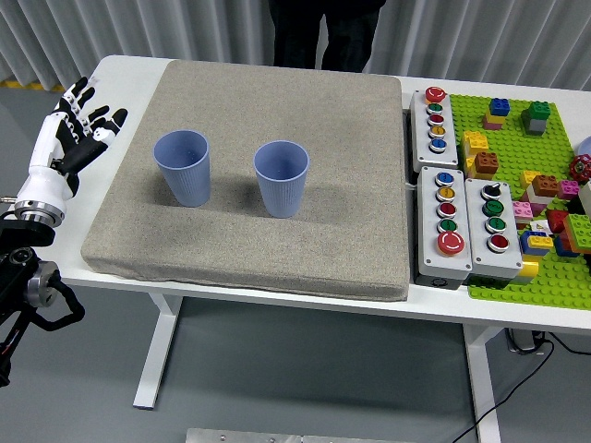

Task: Pick cup pour cup place

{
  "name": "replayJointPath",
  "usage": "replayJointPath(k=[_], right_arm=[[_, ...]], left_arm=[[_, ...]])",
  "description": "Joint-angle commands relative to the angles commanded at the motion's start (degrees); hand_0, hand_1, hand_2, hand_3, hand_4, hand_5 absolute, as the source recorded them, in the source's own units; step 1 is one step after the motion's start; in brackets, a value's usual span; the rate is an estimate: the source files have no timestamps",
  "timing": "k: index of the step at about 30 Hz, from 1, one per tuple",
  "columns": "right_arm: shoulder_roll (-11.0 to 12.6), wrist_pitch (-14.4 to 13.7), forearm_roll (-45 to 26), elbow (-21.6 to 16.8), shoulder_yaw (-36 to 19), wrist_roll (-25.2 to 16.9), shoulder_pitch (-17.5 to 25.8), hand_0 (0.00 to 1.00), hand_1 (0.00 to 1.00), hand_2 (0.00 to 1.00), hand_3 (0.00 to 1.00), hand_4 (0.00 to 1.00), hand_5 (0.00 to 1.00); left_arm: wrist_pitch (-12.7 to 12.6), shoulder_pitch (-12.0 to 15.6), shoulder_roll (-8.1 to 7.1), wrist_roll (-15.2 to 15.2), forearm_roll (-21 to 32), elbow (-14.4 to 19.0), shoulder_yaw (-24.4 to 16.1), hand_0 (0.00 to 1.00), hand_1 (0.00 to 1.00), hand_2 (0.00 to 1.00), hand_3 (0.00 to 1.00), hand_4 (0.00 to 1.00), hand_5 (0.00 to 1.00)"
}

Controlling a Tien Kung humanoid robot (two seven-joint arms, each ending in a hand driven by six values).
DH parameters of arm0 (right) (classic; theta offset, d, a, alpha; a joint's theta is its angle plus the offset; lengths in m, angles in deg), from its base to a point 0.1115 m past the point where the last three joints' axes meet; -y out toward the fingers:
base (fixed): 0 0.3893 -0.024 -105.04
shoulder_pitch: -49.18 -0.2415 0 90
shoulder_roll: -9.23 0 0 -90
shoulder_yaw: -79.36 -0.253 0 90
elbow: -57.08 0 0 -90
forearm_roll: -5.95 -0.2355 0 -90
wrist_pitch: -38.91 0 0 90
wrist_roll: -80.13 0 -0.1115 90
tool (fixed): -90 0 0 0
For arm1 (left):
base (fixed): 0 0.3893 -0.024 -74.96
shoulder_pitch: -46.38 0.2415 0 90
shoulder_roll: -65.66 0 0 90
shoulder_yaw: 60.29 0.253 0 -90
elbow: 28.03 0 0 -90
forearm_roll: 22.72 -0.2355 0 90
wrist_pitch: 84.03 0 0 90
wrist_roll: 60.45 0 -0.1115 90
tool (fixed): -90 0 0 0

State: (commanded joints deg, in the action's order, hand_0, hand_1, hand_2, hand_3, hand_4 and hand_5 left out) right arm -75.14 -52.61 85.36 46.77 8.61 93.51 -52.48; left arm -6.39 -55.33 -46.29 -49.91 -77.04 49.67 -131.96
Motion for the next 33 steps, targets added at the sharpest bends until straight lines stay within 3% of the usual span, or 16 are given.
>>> replayJointPath(k=[5, 6, 11, 12, 33], right_arm=[[-0.1, 0.1, 0.0, 0.0, 0.2, 0.0, 0.2, 0.685, 0.649, 0.582, 0.583, 0.002, 0.077], [-0.1, 0.1, 0.1, 0.0, 0.2, 0.1, 0.2, 0.685, 0.648, 0.581, 0.583, 0.002, 0.076], [-0.1, 0.1, 0.1, 0.0, 0.4, 0.1, 0.4, 0.685, 0.648, 0.581, 0.583, 0.002, 0.076], [-0.1, 0.1, -0.1, 0.0, 0.5, 0.1, 0.4, 0.685, 0.648, 0.581, 0.583, 0.002, 0.074], [-0.2, 0.0, -1.2, 0.0, 1.5, 0.0, -0.1, 0.685, 0.648, 0.581, 0.583, 0.002, 0.072]], left_arm=[[-0.5, 1.9, 0.64, 0.8, 1.2, 0.2, 1.2, 0.896, 0.866, 0.998, 0.998, 0.856, 0.367], [-0.4, 2.0, 0.7, 0.8, 1.2, 0.1, 1.3, 0.987, 0.953, 0.998, 0.998, 0.855, 0.367], [-0.4, 2.4, 0.96, 0.9, 1.0, -0.4, 1.9, 0.987, 0.953, 0.998, 0.998, 0.855, 0.367], [-0.3, 2.4, 1.01, 0.9, 0.9, -0.5, 2.0, 0.998, 0.995, 0.998, 0.998, 0.86, 0.374], [2.0, 3.2, 2.83, 0.4, -2.6, -2.2, 4.9, 0.998, 0.998, 0.998, 0.998, 0.866, 0.369]])
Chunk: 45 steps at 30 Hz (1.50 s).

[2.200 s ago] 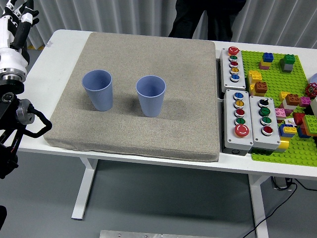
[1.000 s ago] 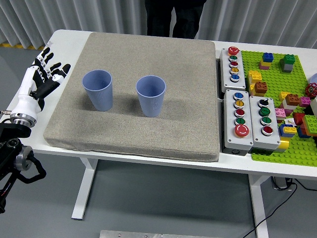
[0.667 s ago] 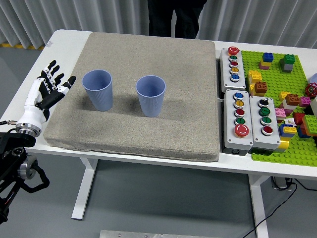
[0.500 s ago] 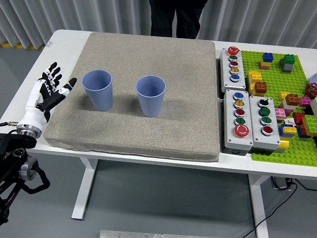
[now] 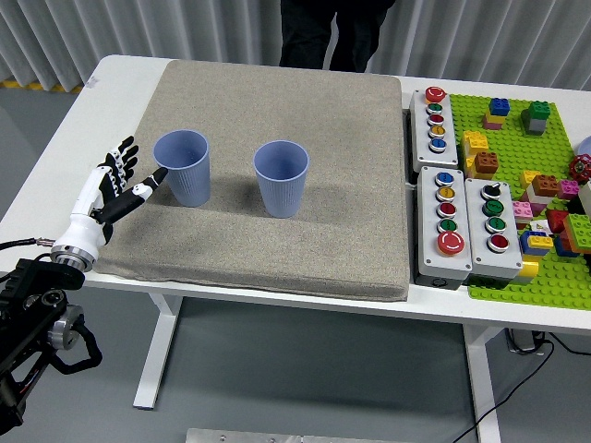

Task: Pick cup pour cup place

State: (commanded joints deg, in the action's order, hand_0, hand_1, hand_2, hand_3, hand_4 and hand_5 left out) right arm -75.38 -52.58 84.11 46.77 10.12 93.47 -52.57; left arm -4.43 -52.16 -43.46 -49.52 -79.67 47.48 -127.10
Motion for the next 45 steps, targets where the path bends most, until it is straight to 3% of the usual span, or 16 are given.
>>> replayJointPath(k=[2, 3, 8, 9, 14, 26, 38, 39, 45], right_arm=[[0.0, 0.0, -0.1, 0.0, 0.0, 0.0, -0.1, 0.685, 0.648, 0.581, 0.583, 0.002, 0.072], [0.0, 0.0, -0.1, 0.0, 0.0, 0.0, -0.2, 0.685, 0.648, 0.581, 0.583, 0.002, 0.073], [0.0, 0.0, -0.1, 0.0, -0.1, 0.0, -0.3, 0.685, 0.648, 0.581, 0.583, 0.002, 0.073], [0.0, 0.0, -0.1, 0.0, -0.1, -0.1, -0.3, 0.685, 0.648, 0.58, 0.583, 0.002, 0.074], [0.0, 0.0, 0.1, 0.0, -0.2, 0.0, -0.3, 0.685, 0.648, 0.58, 0.583, 0.002, 0.075], [0.0, 0.0, -0.3, 0.0, 0.0, 0.0, -0.5, 0.685, 0.648, 0.581, 0.583, 0.002, 0.075], [-0.1, 0.0, -0.6, 0.0, 0.3, 0.0, -0.5, 0.685, 0.648, 0.581, 0.583, 0.002, 0.075], [-0.1, 0.0, -0.5, 0.0, 0.3, 0.0, -0.5, 0.685, 0.648, 0.581, 0.583, 0.002, 0.075], [-0.1, 0.0, -0.4, 0.0, 0.3, 0.0, -0.4, 0.685, 0.648, 0.581, 0.583, 0.002, 0.076]], left_arm=[[0.2, 0.0, 0.05, 0.1, -0.1, 0.0, 0.1, 0.998, 0.998, 0.998, 0.998, 0.866, 0.369], [0.4, -0.1, 0.04, 0.0, -0.3, 0.0, 0.2, 0.998, 0.998, 0.998, 0.998, 0.836, 0.315], [0.6, -0.3, 0.23, 0.0, -0.6, -0.2, 0.6, 0.998, 0.998, 0.998, 0.998, 0.836, 0.315], [0.5, -0.4, 0.28, 0.0, -0.6, -0.2, 0.6, 0.998, 0.998, 0.998, 0.998, 0.777, 0.237], [0.6, -0.7, 0.64, 0.1, -0.5, -1.2, 1.2, 0.998, 0.998, 0.998, 0.998, 0.77, 0.224], [0.3, -1.8, 1.33, 0.2, -0.2, -2.7, 2.9, 0.998, 0.998, 0.998, 0.998, 0.801, 0.269], [0.2, -2.4, 1.97, 0.2, -0.2, -2.9, 4.3, 0.998, 0.998, 0.998, 0.998, 0.771, 0.219], [0.1, -2.3, 2.01, 0.3, -0.2, -2.9, 4.3, 0.998, 0.998, 0.998, 0.998, 0.848, 0.313], [-0.3, -2.6, 2.34, 0.1, -0.4, -3.6, 4.5, 0.998, 0.998, 0.998, 0.998, 0.847, 0.313]])
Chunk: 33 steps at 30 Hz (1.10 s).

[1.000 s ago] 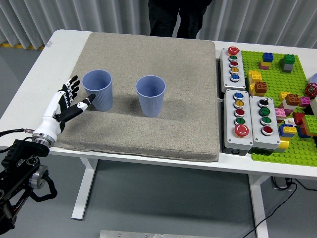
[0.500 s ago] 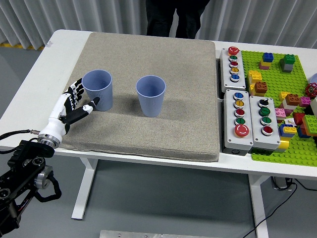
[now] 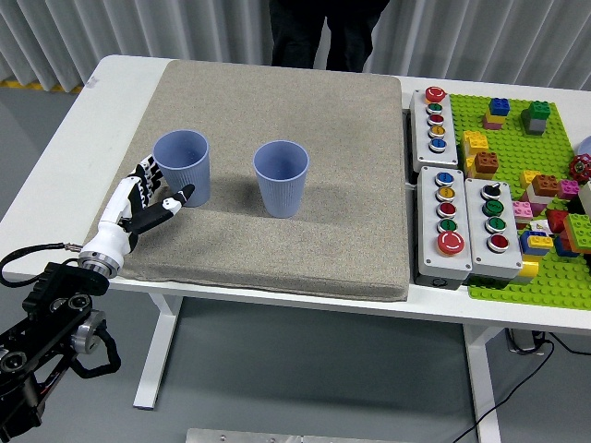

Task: Pick cup pour cup place

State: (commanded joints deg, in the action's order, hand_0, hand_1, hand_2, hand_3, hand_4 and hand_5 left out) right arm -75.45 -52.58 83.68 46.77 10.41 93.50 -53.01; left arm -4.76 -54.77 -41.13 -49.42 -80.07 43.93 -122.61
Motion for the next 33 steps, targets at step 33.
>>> replayJointPath(k=[33], right_arm=[[0.0, 0.1, 0.0, 0.0, 0.1, 0.0, 0.0, 0.685, 0.649, 0.581, 0.583, 0.002, 0.072]], left_arm=[[-0.7, -4.0, 3.31, -0.1, -0.3, -4.2, 1.3, 0.998, 0.998, 0.998, 0.998, 0.864, 0.346]])
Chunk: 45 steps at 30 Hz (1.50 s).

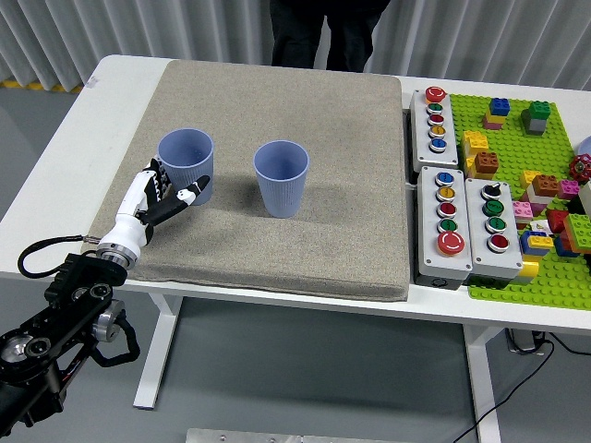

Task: Pick cup pour cup place

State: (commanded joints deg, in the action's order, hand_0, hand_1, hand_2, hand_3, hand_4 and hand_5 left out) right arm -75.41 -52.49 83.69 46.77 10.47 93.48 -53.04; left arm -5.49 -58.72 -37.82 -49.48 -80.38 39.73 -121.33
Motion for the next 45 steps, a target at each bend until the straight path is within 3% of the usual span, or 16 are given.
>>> replayJointPath(k=[13, 45], right_arm=[[0.1, 0.0, -0.2, 0.0, 0.0, 0.0, -0.4, 0.685, 0.649, 0.581, 0.584, 0.002, 0.068], [0.2, 0.1, 0.8, 0.0, -1.0, -0.1, -1.0, 0.685, 0.649, 0.579, 0.582, 0.002, 0.068]], left_arm=[[-0.2, -2.8, 1.07, 0.2, 1.1, -3.0, 0.1, 0.998, 0.998, 0.998, 0.998, 0.868, 0.357], [-0.4, -4.5, 2.29, -0.2, 0.6, -4.9, 1.0, 0.998, 0.998, 0.998, 0.998, 0.848, 0.354]])
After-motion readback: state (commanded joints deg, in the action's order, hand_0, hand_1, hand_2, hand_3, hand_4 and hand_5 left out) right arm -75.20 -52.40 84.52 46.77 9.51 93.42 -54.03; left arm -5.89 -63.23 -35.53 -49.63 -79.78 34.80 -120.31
